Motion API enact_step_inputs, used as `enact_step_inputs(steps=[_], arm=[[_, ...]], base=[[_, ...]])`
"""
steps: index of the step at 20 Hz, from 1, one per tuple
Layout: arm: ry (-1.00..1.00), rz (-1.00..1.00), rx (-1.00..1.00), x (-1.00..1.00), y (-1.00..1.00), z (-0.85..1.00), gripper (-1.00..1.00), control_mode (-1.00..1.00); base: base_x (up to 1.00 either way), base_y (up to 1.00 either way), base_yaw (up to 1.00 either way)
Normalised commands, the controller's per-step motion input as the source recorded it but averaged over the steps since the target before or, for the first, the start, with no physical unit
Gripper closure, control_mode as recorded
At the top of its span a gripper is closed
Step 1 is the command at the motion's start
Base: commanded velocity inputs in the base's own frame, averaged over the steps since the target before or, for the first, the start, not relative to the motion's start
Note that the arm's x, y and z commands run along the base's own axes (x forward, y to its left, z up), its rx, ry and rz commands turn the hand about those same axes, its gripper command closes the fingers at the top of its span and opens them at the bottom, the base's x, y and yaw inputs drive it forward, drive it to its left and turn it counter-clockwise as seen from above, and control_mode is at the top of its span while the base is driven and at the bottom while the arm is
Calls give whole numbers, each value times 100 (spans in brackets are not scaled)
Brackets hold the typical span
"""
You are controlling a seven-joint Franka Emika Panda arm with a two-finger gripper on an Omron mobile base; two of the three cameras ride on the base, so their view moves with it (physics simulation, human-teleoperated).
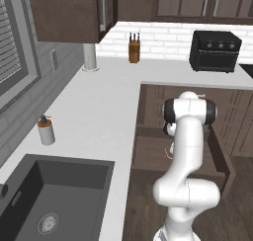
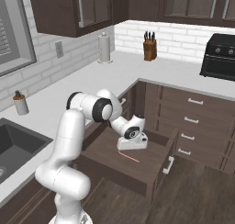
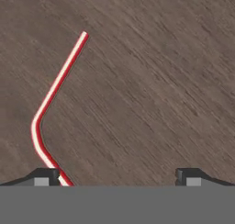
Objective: Take a straw from the drawer in front and place it inside the glass cup on the dining counter.
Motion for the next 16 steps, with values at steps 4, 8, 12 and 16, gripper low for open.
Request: enact_step_inputs(steps=[4, 8, 12, 16], arm=[[0, 28, 0, -12, 10, 0, -100, -100], [0, 21, 0, -19, 11, 0, -100, -100], [0, 14, 0, -19, 8, 0, -100, -100], [-1, 9, 0, -2, 3, -10, -100, -100]], base=[[0, 0, 0], [0, 0, 0], [0, 0, 0], [0, 0, 0]])
